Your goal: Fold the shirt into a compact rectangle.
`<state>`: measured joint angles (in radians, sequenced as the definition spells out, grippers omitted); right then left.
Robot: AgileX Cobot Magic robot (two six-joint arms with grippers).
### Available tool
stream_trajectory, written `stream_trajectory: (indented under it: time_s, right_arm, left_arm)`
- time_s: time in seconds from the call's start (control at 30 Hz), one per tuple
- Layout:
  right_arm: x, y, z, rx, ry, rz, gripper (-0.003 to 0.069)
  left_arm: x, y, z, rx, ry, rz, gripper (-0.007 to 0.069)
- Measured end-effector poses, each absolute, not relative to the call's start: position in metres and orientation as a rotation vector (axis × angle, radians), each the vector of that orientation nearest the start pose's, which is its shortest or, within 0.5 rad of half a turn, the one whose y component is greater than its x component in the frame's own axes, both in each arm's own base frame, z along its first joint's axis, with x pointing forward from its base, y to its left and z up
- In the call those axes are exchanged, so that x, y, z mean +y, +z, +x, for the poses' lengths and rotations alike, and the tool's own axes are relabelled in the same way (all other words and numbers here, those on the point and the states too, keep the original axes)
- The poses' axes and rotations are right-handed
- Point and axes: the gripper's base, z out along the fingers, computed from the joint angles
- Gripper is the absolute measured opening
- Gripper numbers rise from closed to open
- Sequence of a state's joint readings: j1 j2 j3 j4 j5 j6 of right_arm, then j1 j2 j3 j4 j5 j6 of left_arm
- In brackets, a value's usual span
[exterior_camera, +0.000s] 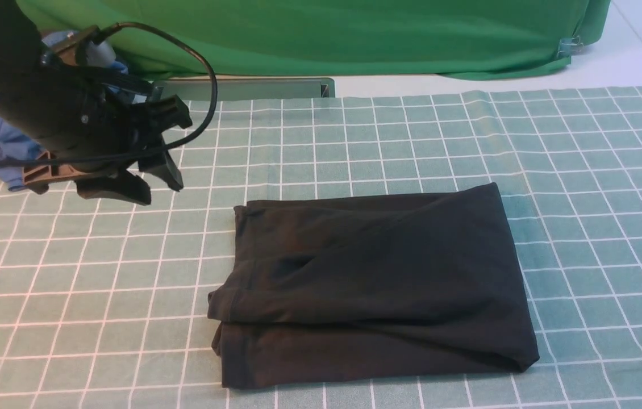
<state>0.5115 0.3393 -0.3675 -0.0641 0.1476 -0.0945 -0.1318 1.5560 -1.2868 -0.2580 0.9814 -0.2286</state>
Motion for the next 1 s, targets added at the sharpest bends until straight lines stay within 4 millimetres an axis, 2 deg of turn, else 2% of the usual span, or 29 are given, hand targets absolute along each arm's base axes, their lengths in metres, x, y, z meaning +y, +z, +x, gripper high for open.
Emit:
stream_trajectory:
  time_s: [0.03,0.1,0.13,0.27,0.87,1.0]
  right_arm:
    - [0.0418,0.2996,0.0753,1.473,0.276,-0.509,0.0027]
    - [0.0422,0.2994,0.0755,1.446,0.28,-0.502,0.0027]
    - [0.0425,0.2996,0.0756,1.418,0.285,-0.494,0.0027]
    - [0.0425,0.3016,0.0754,1.398,0.29,-0.486,0.0027]
    - [0.0425,0.3019,0.0754,1.395,0.292,-0.485,0.0061]
    - [0.0404,0.2942,0.0731,1.399,0.284,-0.479,0.0071]
  left_arm:
    - [-0.0614,0.3011,0.3161,2.741,-0.431,-0.256,0.0164]
    - [-0.0613,0.301,0.3161,2.741,-0.425,-0.238,0.0122]
    - [-0.0613,0.301,0.3161,2.741,-0.423,-0.224,0.0074]
    - [-0.0609,0.3009,0.3162,2.741,-0.41,-0.192,0.0014]
    - [-0.061,0.3011,0.3165,2.737,-0.409,-0.177,0.0015]
    - [-0.0613,0.301,0.3162,2.74,-0.414,-0.18,0.0015]
